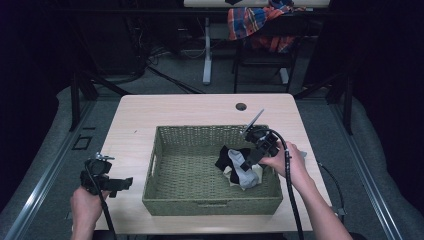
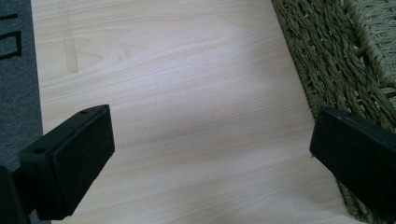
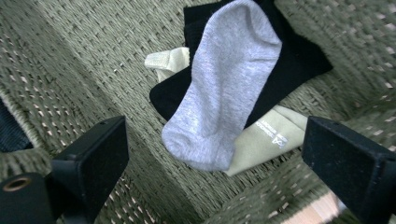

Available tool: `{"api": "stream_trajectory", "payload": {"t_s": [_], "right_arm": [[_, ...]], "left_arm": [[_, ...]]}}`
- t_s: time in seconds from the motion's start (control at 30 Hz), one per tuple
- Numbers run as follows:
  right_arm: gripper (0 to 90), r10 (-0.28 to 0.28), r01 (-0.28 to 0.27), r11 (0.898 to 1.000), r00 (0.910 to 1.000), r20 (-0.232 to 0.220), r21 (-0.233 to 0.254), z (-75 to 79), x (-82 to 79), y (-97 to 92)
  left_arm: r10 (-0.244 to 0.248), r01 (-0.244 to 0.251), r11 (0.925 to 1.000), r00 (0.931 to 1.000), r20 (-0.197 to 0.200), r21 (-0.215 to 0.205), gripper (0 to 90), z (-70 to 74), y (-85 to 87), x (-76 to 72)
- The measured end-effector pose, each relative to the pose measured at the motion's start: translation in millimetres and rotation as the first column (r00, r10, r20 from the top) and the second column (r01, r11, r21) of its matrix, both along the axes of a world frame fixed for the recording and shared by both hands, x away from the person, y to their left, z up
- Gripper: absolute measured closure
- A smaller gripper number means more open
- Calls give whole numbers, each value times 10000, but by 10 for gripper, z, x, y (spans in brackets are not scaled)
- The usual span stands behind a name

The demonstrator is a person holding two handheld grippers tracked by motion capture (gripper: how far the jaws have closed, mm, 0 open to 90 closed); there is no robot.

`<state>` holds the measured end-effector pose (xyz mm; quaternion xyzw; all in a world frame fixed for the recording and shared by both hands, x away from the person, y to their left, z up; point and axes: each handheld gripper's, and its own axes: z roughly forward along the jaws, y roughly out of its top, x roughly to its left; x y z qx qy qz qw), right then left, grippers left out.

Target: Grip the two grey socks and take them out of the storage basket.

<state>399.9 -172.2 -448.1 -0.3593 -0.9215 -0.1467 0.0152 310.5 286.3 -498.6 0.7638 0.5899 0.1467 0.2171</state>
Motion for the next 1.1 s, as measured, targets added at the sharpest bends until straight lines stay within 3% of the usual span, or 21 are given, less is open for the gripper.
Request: {"api": "stream_trajectory", "payload": {"t_s": [0.03, 0.13, 0.23, 0.27, 0.33, 0.37, 0.43, 0.6, 0.7, 0.77, 0.8, 0.93, 1.07, 1.1], "right_arm": [[137, -64, 64, 10000, 10000, -38, -25, -39, 20, 26], [155, -227, 228, 9996, 9997, -70, 141, -97, 34, 56], [226, -221, 219, 9997, 9993, -294, -43, -186, 64, 116], [303, -229, 221, 9994, 9993, -295, -256, -226, 79, 143], [323, -333, 320, 9988, 9989, -340, -374, -245, 81, 157], [405, -266, 233, 9975, 9985, -487, -665, -298, 100, 187], [479, -327, 285, 9968, 9979, -558, -741, -341, 100, 223], [566, -250, 178, 9926, 9980, -588, -1198, -414, 104, 300], [729, -232, 142, 9881, 9981, -570, -1531, -474, 117, 336], [753, -222, 106, 9865, 9974, -691, -1636, -468, 121, 340], [824, -361, 257, 9877, 9973, -644, -1545, -485, 108, 344], [848, -339, 240, 9878, 9975, -620, -1541, -434, 100, 333], [849, -277, 218, 9914, 9987, -438, -1293, -269, 76, 286], [849, -404, 391, 9951, 9991, -122, -904, -177, 41, 258]], "left_arm": [[-27, 27, 10000, 10000, -25, 25, 1, -2, -2, 1], [-38, 38, 10000, 10000, -37, 33, 0, -2, -6, 2], [-66, 66, 10000, 10000, -47, 52, 0, -2, -11, 2], [-61, 61, 10000, 10000, -56, 47, 1, -3, -10, 2], [-60, 61, 10000, 10000, -64, 47, 1, -3, -10, 2], [-65, 66, 10000, 10000, -61, 44, 0, -2, -10, 1], [-67, 67, 10000, 10000, -62, 47, 1, -3, -10, 3], [-59, 60, 10000, 9999, -81, 34, 1, -6, -10, 4], [-63, 64, 10000, 9999, -92, 41, 1, -6, -9, 4], [-59, 60, 10000, 9999, -87, 44, 1, -5, -8, 4], [-59, 59, 10000, 9999, -85, 47, 1, -5, -7, 4], [-59, 59, 10000, 9999, -85, 53, 1, -4, -7, 3], [-54, 55, 10000, 10000, -82, 61, 1, -4, -7, 2], [-60, 60, 10000, 9999, -84, 52, 1, -4, -9, 2]]}}
